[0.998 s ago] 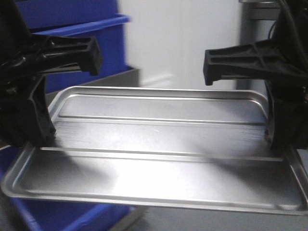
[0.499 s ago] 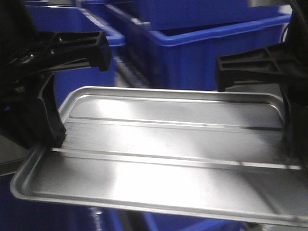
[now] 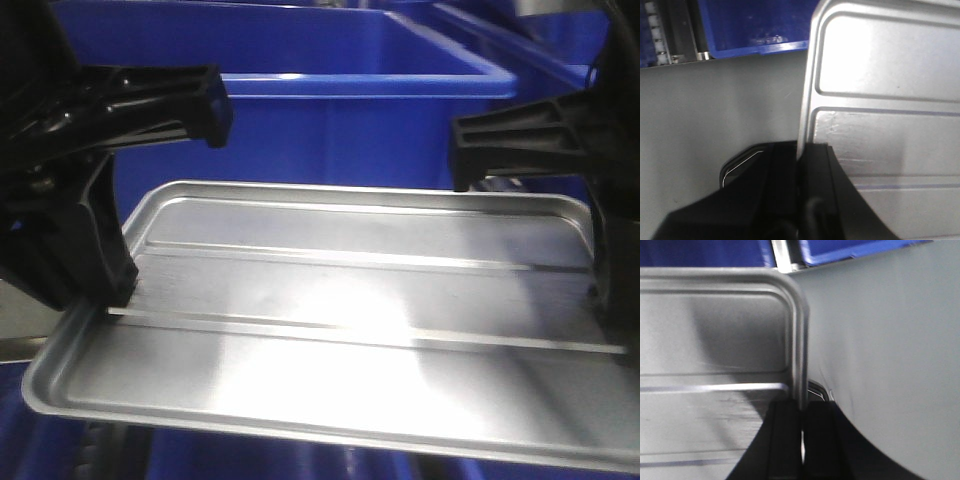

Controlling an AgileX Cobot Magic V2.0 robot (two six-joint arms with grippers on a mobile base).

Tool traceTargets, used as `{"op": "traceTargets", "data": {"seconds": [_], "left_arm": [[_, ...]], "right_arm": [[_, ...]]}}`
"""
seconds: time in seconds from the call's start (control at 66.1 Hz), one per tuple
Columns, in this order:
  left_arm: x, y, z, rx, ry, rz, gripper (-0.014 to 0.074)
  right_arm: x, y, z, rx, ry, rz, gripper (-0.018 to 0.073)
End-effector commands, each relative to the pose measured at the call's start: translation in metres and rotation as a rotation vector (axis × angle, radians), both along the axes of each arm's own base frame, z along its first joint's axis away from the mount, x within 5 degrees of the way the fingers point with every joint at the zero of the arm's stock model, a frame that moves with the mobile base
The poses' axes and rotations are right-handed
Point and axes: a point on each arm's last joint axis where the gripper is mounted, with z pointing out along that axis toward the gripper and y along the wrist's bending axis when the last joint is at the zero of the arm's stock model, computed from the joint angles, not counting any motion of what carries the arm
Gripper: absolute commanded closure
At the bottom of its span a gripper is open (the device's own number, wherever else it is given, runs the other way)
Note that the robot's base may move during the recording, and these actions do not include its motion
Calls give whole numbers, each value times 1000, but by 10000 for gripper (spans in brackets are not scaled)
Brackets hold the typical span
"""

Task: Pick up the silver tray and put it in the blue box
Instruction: 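Carry the tray with both grippers over the open blue bin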

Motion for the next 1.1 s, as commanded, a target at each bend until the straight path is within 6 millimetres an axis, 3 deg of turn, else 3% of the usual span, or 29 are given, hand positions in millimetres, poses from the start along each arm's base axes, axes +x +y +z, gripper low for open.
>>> {"op": "traceTargets", "data": {"seconds": [0.0, 1.089], "left_arm": [[1, 7, 12, 29, -46, 10, 700], [1, 7, 12, 29, -46, 10, 700]], "right_arm": [[-4, -20, 11, -158, 16, -51, 510], [-4, -20, 12, -157, 15, -51, 510]]}}
